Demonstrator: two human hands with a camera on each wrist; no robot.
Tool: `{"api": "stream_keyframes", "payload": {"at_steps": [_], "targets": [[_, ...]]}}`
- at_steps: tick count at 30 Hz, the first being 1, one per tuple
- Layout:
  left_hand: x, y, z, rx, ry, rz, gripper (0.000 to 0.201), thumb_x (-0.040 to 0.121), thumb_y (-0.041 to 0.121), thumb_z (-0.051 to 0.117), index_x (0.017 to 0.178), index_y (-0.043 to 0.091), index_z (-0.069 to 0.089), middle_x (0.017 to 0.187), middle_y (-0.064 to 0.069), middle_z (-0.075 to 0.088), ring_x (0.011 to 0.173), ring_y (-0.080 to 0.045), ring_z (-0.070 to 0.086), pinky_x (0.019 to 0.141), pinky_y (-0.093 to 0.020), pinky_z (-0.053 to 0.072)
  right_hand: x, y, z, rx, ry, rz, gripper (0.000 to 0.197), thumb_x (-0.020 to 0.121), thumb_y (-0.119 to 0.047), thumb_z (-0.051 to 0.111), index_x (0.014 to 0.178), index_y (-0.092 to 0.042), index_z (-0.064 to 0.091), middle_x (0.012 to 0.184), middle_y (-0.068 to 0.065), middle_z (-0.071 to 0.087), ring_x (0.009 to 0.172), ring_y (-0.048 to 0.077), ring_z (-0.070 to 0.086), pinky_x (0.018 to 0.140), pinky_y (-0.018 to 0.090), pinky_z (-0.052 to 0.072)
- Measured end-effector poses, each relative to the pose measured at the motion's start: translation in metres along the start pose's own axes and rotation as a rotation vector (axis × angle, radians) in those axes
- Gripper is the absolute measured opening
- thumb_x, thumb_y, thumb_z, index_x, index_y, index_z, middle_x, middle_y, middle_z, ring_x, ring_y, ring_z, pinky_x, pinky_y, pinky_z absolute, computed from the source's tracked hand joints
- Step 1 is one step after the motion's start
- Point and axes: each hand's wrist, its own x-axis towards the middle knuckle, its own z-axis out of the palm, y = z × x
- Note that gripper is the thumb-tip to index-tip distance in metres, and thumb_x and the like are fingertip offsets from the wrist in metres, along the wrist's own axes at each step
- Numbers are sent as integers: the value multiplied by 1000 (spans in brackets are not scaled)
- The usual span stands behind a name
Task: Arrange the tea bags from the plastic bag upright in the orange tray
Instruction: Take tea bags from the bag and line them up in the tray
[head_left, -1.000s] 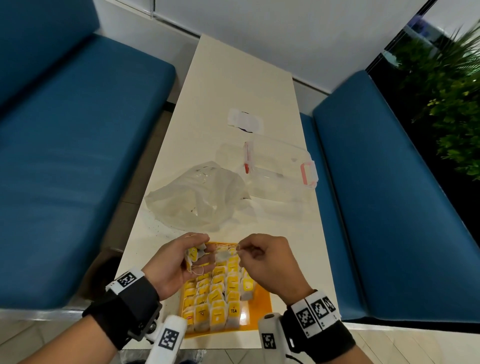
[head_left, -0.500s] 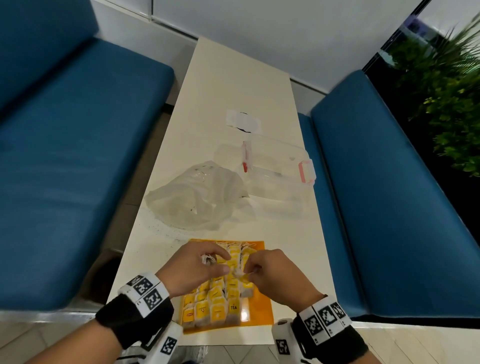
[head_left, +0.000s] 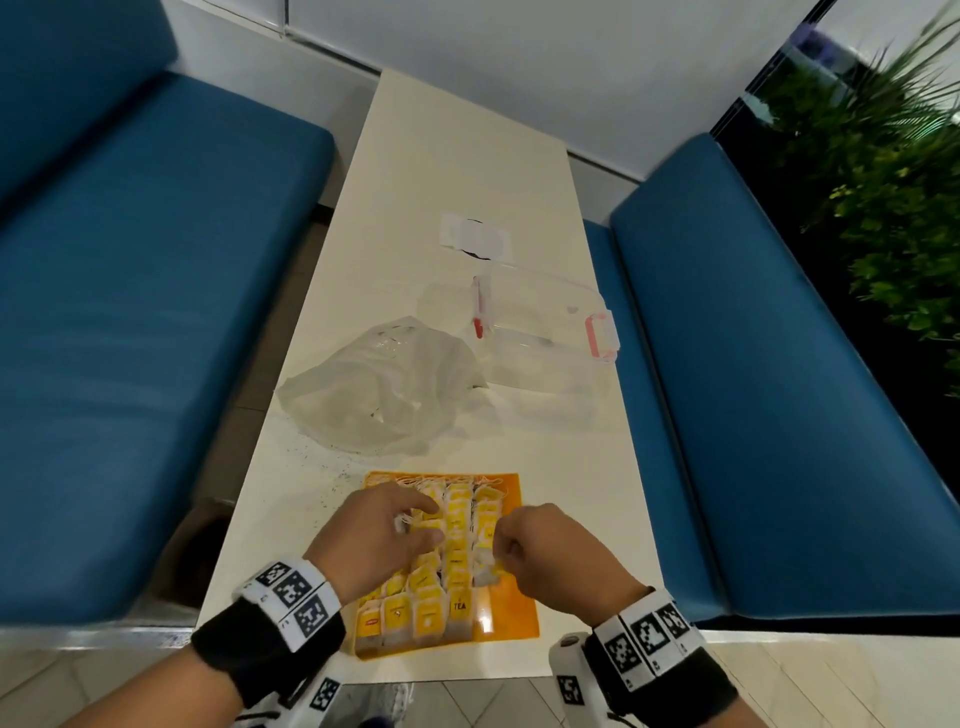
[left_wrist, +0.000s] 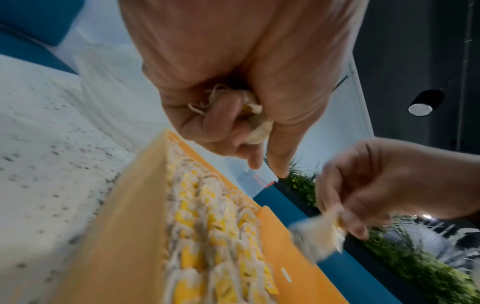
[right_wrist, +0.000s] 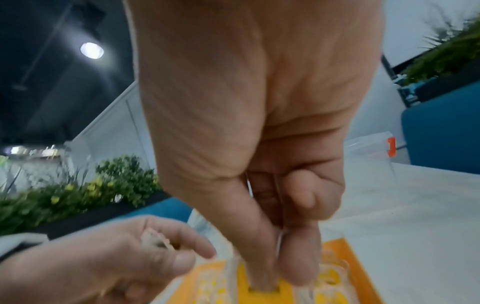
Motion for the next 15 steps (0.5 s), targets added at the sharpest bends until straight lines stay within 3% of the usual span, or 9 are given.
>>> {"api": "stream_keyframes", "payload": {"at_steps": [4,7,12,15], "targets": [[2,-18,-16,24,179,-57,42,85,31,78,125,32,66,124,7,66,112,-12,60,99,-28,47,5,3,13,-197,-291,-59,26,84,5,54,94,-11,73,103,12,69,98,27,60,74,29,45],[2,-29,-21,55,207,-115,58,85,32,78,138,32,55,124,1,66,112,-18,61,97,-32,50,20,3,19,-242,-420,-66,23,83,8,55,90,-3,75,100,16,70,94,32,62,77,34,50],[2,-41,-20,79,159,-161,60,88,31,76,142,26,51,123,-2,68,110,-21,63,94,-31,50,45,-4,27,-276,-408,72,19,88,7,53,98,4,69,89,15,59,82,26,53,64,31,44],[3,-44,-20,57,161,-163,58,88,31,75,141,26,53,122,0,68,109,-19,63,93,-31,51,54,-6,30,-240,-327,157,22,90,7,51,110,3,61,112,19,61,96,30,61,70,29,45]]}}
